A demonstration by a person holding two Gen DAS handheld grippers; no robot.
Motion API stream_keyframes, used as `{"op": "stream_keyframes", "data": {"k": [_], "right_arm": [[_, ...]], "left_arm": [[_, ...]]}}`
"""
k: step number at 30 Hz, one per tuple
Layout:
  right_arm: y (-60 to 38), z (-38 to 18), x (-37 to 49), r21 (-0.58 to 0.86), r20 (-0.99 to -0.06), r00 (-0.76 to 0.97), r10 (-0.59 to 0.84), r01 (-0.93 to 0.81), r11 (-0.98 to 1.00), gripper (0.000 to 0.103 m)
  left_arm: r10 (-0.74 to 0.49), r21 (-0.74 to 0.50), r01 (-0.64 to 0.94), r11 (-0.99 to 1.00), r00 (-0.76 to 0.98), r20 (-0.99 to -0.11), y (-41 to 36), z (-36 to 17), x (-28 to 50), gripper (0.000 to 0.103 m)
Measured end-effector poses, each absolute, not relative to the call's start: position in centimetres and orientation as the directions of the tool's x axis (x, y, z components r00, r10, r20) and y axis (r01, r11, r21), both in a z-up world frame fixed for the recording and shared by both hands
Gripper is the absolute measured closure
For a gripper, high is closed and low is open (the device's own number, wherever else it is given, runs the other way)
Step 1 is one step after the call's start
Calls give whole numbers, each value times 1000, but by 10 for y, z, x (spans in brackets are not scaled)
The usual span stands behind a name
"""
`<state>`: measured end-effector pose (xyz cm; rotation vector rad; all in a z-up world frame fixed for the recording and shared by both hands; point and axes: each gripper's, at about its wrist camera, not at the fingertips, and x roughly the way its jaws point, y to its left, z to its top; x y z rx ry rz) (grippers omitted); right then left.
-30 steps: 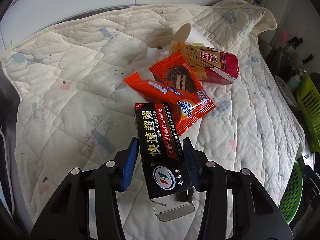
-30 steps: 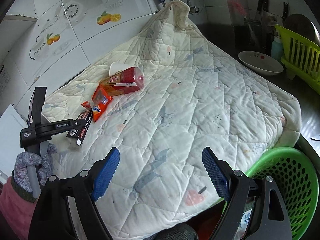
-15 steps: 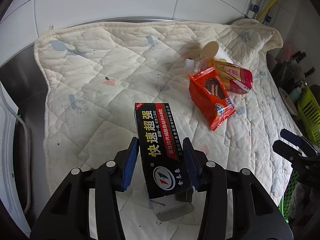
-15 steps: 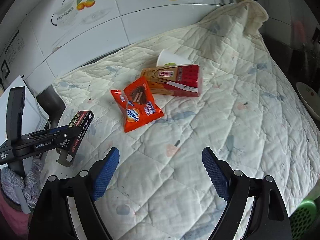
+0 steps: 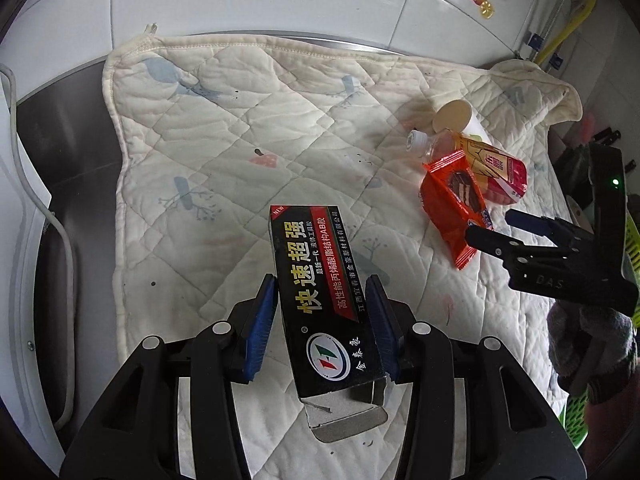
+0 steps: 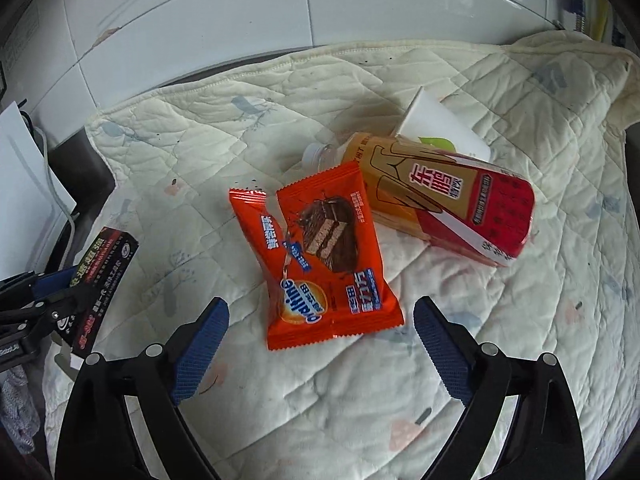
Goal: Collect trash
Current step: 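Grasp the black glue box with the left tool while the right tool grasps the orange wafer packet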
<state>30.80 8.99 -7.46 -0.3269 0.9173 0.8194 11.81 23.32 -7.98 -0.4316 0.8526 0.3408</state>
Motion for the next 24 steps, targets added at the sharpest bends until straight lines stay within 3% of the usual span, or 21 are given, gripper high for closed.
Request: {"op": "stream_keyframes", "data": {"k": [10,11,13,16,24], "right_arm": [[121,-92,329,54,-821,343,457,-749,660,12],[122,-94,330,52,-825,340,451,-750,660,14],[124,-98,331,46,-838,333,432,-746,664,29],[119,-99,329,66,-839,320,439,-742,667,39],[79,-78,304,112,-815,325,479,-724,681,46]], "left_arm": [[110,-228,-454,862,605,-788,233,-86,121,58],[109,-229,-453,862,606,-788,233,-86,121,58],[112,-227,-452,863,608,-786,232,-86,120,58],[115,-228,-451,863,615,-780,232,-83,119,58],[96,-242,-421,874,639,-764,218,-75,115,58]]}}
